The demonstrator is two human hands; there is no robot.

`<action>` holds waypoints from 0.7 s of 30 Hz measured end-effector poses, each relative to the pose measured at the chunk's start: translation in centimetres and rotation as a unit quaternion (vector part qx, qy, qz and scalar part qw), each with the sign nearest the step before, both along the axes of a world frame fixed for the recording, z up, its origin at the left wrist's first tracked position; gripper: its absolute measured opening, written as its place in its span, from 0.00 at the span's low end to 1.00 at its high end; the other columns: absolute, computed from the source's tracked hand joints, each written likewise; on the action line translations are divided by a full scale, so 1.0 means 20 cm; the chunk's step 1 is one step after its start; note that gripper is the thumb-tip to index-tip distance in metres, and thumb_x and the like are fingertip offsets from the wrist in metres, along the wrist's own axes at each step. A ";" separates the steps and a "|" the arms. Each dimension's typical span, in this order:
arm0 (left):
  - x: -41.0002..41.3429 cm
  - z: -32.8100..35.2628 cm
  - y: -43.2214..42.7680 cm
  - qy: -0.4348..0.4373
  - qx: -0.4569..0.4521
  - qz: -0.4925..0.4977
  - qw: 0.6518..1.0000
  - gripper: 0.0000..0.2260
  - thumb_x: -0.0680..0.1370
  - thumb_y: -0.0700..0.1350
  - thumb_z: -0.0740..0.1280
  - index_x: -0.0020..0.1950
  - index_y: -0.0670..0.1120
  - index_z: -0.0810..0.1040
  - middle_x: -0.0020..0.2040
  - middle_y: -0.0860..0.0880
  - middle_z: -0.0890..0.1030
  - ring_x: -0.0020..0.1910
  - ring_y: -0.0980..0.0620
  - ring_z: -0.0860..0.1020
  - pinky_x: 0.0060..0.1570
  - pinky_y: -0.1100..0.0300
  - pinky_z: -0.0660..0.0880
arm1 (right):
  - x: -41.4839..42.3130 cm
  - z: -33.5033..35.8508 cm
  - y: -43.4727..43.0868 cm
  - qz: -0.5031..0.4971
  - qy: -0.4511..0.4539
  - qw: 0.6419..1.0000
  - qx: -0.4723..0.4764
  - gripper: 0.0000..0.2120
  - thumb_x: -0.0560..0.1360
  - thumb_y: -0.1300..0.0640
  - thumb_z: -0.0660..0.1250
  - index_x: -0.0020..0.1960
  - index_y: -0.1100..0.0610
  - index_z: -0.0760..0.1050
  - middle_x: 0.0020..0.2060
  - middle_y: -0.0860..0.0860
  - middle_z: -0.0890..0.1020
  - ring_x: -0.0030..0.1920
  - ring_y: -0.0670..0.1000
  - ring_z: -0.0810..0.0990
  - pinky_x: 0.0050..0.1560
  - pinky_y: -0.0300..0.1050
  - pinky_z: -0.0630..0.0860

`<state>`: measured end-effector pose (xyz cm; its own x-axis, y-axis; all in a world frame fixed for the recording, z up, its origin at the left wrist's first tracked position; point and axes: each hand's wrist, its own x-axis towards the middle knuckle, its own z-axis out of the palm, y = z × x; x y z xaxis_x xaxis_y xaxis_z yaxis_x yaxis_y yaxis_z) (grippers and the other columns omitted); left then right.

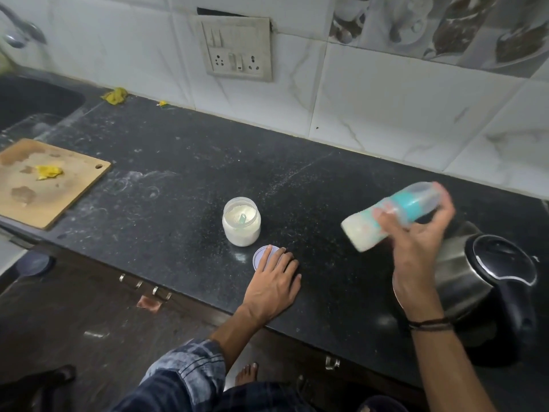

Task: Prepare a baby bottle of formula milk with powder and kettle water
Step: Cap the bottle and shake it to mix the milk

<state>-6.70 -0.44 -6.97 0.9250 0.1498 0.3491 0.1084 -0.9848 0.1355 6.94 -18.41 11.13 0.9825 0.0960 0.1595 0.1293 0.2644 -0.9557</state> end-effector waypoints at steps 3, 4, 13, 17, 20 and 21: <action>0.00 -0.01 -0.01 0.003 -0.005 0.005 1.000 0.17 0.85 0.55 0.61 0.64 0.47 0.82 0.66 0.48 0.80 0.71 0.45 0.75 0.77 0.44 0.66 | 0.00 0.03 0.03 -0.036 0.022 0.997 0.061 0.42 0.70 0.59 0.79 0.76 0.51 0.60 0.61 0.50 0.78 0.54 0.48 0.84 0.49 0.51 0.82; -0.01 -0.01 0.00 0.003 -0.004 0.001 1.000 0.17 0.85 0.55 0.61 0.64 0.47 0.82 0.66 0.48 0.80 0.72 0.45 0.75 0.77 0.44 0.66 | -0.02 0.03 0.04 -0.009 0.004 1.000 0.028 0.41 0.70 0.62 0.79 0.76 0.51 0.60 0.62 0.51 0.77 0.53 0.47 0.83 0.51 0.50 0.82; -0.01 -0.01 0.00 -0.006 -0.005 -0.003 1.000 0.16 0.85 0.54 0.62 0.63 0.47 0.82 0.65 0.48 0.80 0.71 0.44 0.75 0.77 0.44 0.64 | -0.04 0.00 0.03 0.000 -0.021 0.999 -0.024 0.40 0.72 0.65 0.79 0.75 0.47 0.61 0.62 0.46 0.80 0.52 0.47 0.84 0.52 0.48 0.83; 0.00 -0.01 -0.01 -0.008 -0.008 0.003 1.000 0.16 0.85 0.54 0.62 0.64 0.47 0.82 0.65 0.48 0.80 0.71 0.45 0.74 0.78 0.44 0.63 | 0.00 0.00 0.01 -0.082 -0.003 0.996 0.047 0.41 0.71 0.59 0.79 0.76 0.49 0.60 0.63 0.52 0.77 0.54 0.48 0.84 0.51 0.53 0.82; -0.01 -0.02 0.00 -0.006 -0.009 -0.002 1.000 0.16 0.85 0.55 0.61 0.64 0.47 0.81 0.65 0.48 0.80 0.72 0.45 0.74 0.77 0.44 0.64 | -0.02 -0.01 0.04 -0.022 -0.016 0.999 -0.022 0.40 0.73 0.65 0.78 0.76 0.50 0.59 0.59 0.44 0.80 0.51 0.45 0.84 0.51 0.48 0.82; -0.01 -0.02 0.00 -0.006 -0.010 -0.004 1.000 0.16 0.85 0.55 0.60 0.64 0.47 0.81 0.65 0.48 0.80 0.72 0.45 0.74 0.77 0.45 0.64 | -0.02 -0.03 0.02 0.003 -0.036 0.998 -0.054 0.40 0.73 0.69 0.77 0.76 0.49 0.60 0.58 0.41 0.81 0.50 0.44 0.84 0.51 0.45 0.82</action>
<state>-6.83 -0.47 -7.34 0.9219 0.1492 0.3576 0.0983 -0.9828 0.1564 6.47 -18.00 10.55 0.9680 0.1228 0.2189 0.1980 0.1624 -0.9667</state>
